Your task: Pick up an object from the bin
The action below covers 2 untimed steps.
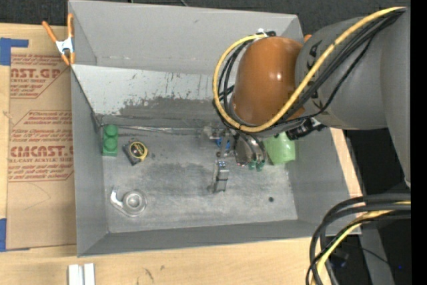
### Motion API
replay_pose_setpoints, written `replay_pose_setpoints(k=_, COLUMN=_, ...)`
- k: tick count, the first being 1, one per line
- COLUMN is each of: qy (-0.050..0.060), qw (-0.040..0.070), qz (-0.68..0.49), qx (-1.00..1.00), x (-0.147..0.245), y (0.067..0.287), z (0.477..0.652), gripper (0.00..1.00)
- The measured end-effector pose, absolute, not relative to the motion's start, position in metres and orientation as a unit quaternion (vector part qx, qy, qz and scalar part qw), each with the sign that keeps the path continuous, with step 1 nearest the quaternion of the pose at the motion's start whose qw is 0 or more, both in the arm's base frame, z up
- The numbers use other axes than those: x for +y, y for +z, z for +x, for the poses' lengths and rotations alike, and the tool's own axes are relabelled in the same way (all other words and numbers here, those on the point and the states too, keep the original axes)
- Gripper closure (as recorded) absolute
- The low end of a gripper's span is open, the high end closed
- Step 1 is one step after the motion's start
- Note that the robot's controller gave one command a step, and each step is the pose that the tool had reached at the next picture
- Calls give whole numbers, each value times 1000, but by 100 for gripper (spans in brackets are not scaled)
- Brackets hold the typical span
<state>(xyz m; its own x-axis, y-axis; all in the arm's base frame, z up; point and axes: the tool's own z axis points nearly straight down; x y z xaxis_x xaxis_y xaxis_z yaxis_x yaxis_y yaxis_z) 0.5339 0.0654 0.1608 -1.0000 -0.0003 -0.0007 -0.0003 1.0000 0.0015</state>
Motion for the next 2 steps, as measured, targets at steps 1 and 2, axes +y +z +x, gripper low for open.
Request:
replay_pose_setpoints(k=1, qy=1, qw=-2, qz=-44, qx=999, x=128, y=77, z=556, gripper=0)
replay_pose_setpoints(k=2, qy=3, qw=4, qz=30, qx=1000, x=173, y=164, z=549, gripper=0)
